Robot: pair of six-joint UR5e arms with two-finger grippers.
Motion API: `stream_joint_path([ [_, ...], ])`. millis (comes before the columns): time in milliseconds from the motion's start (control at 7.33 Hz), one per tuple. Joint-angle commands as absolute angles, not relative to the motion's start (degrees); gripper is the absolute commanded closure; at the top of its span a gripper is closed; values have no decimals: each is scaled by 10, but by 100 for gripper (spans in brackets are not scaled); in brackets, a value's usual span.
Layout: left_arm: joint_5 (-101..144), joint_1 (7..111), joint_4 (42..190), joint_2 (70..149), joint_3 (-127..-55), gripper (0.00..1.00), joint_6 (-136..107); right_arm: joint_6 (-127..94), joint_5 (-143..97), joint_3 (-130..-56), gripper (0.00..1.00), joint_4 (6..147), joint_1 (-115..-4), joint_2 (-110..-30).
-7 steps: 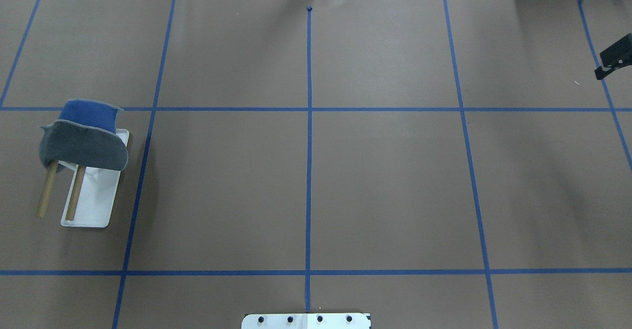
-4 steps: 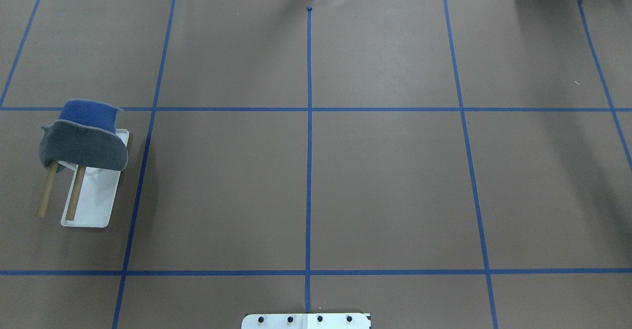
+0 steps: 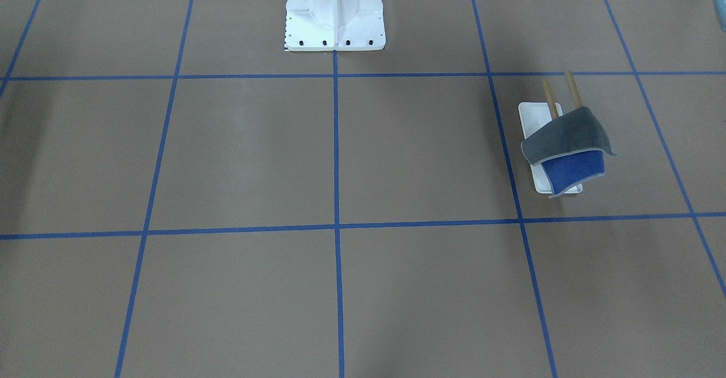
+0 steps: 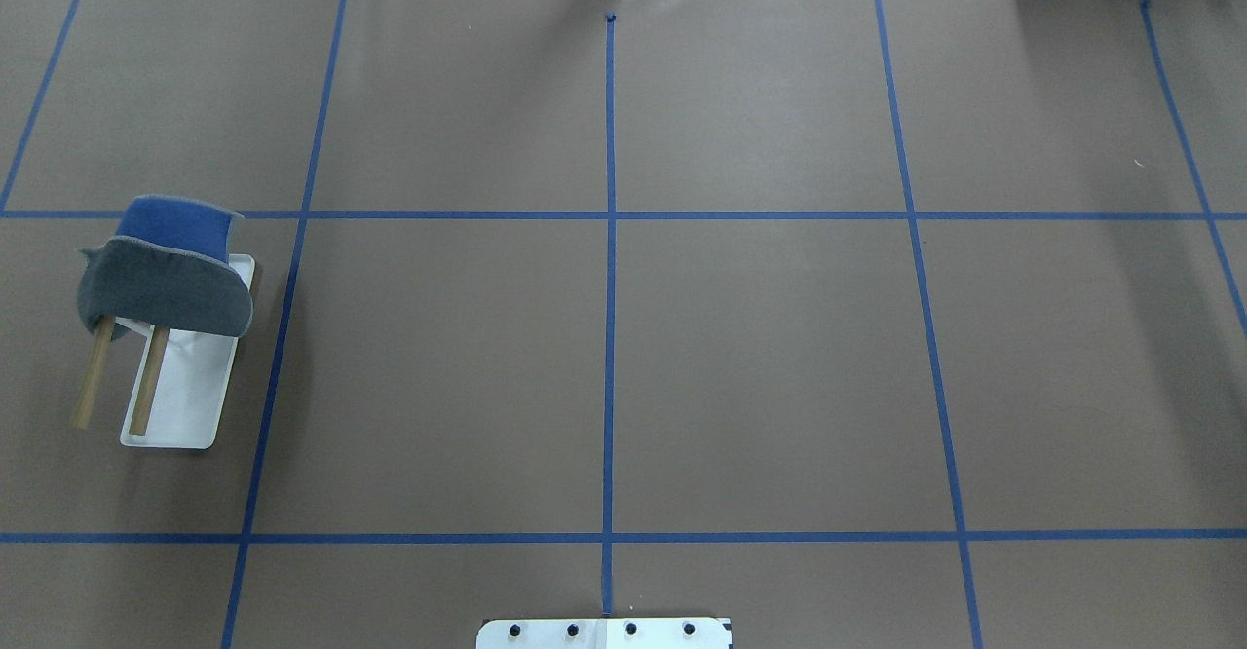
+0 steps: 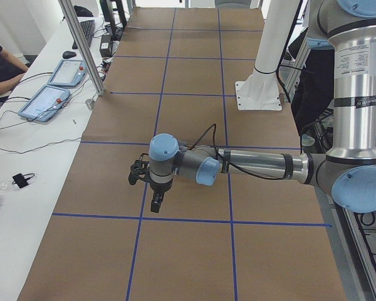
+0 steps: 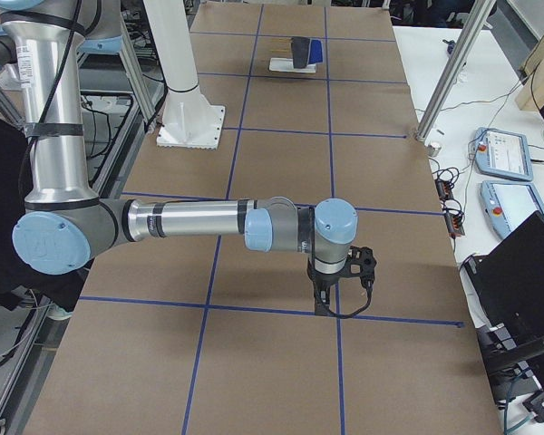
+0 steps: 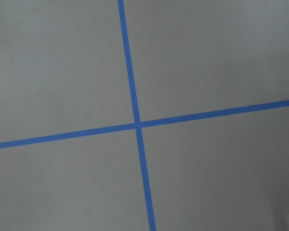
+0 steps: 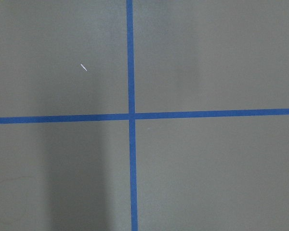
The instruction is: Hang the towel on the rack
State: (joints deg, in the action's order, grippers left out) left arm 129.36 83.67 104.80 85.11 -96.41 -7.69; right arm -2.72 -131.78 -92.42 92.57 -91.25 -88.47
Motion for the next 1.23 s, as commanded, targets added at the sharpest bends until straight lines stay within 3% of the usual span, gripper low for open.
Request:
stream_joint_path([
  [0, 1294, 845, 1049, 853, -936, 2, -83, -30, -1322, -922, 0, 927, -915, -887],
  [409, 1341, 873, 969, 871, -945, 2, -84, -31, -1323, -919, 0, 929, -915, -889],
  [1091, 1342, 873, 969, 872, -942, 2, -83, -30, -1338, -923, 0, 972, -915, -882],
])
